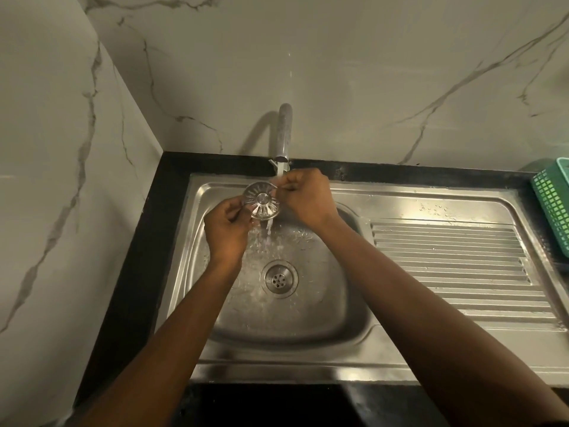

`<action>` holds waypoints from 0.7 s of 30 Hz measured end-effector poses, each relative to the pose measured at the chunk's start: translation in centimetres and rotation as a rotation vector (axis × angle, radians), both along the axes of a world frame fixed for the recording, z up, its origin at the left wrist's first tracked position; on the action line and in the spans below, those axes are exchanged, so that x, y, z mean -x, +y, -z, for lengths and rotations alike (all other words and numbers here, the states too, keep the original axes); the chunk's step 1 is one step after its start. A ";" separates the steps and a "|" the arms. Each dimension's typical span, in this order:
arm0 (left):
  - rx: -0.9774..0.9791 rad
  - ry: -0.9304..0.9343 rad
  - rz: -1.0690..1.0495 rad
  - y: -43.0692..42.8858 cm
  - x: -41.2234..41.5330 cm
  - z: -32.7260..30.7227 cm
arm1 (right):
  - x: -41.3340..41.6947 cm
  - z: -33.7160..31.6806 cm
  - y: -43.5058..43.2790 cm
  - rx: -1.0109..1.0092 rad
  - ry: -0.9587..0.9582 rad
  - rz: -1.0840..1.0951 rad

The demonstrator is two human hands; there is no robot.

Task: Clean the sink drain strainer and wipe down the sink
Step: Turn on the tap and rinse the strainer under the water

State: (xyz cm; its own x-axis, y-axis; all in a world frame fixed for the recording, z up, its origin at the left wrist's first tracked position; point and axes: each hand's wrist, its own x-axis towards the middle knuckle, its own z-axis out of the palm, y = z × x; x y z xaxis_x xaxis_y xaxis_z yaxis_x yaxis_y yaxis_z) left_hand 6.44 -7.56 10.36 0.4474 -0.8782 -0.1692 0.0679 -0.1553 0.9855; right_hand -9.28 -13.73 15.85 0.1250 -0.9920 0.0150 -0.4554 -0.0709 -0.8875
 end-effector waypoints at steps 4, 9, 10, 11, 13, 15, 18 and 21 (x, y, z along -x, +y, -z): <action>0.021 0.083 -0.028 0.0 0.4 -0.3 | 0.0 0.1 -0.5 -0.024 -0.051 0.019; 0.033 0.044 0.050 -0.4 1.2 -0.7 | 1.6 1.4 -0.5 -0.163 -0.092 0.135; 0.036 0.026 0.089 -0.5 1.5 -0.8 | 2.1 1.8 -0.2 -0.215 -0.124 0.163; 0.027 0.014 0.129 -0.7 1.8 -0.9 | 2.6 2.3 0.2 -0.272 -0.165 0.190; -0.020 0.009 0.195 -1.3 2.4 -1.1 | 3.4 3.3 1.0 -0.382 -0.261 0.238; -0.059 -0.021 0.259 -1.9 3.0 -1.2 | 4.2 4.1 1.7 -0.463 -0.362 0.282; -0.087 -0.061 0.332 -2.7 3.5 -1.1 | 4.8 4.8 2.4 -0.525 -0.485 0.336; -0.106 -0.094 0.370 -3.4 3.6 -1.1 | 4.9 4.7 2.8 -0.568 -0.598 0.355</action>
